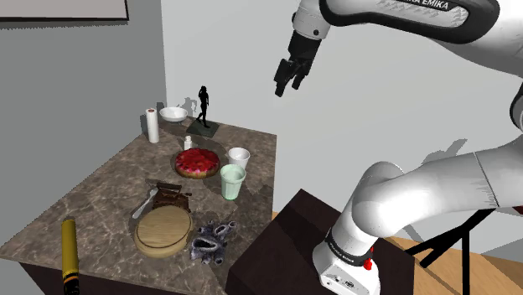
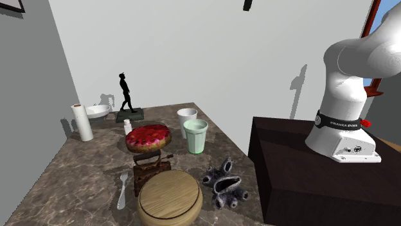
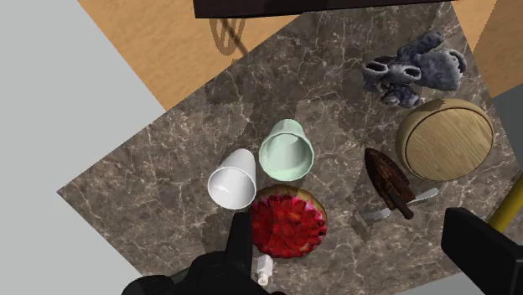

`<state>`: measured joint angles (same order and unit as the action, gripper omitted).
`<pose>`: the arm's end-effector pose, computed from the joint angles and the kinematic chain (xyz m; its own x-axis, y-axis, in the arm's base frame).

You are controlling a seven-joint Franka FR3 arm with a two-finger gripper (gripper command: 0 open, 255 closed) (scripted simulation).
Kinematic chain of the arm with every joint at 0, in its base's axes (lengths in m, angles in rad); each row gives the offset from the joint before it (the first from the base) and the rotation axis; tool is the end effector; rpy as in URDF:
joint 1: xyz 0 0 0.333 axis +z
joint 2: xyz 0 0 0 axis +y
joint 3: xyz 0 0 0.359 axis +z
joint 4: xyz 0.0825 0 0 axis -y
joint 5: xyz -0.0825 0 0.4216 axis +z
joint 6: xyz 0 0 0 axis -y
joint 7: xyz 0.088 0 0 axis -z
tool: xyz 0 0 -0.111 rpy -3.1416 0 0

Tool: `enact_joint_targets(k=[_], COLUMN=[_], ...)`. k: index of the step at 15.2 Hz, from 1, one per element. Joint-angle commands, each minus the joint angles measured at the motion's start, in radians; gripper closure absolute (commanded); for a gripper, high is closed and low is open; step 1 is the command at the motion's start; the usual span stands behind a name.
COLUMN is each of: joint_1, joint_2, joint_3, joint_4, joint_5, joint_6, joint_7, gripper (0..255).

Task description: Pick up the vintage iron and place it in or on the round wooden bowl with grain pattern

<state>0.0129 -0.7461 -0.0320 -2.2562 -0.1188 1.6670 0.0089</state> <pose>0.3368 -0.0229 0.6650 0.9876 -0.0113 0.1564 -0.0265 -0.9951 0.0953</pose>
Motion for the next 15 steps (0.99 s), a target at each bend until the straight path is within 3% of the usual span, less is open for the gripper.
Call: enact_joint_targets(k=[1, 15], joint_1=[0.000, 0.050], joint_2=[0.000, 0.328], joint_3=[0.000, 0.040], joint_4=[0.000, -0.125], joint_5=[0.000, 0.018], joint_6=[0.000, 0.414], joint_7=[0.000, 0.037], gripper=[0, 0])
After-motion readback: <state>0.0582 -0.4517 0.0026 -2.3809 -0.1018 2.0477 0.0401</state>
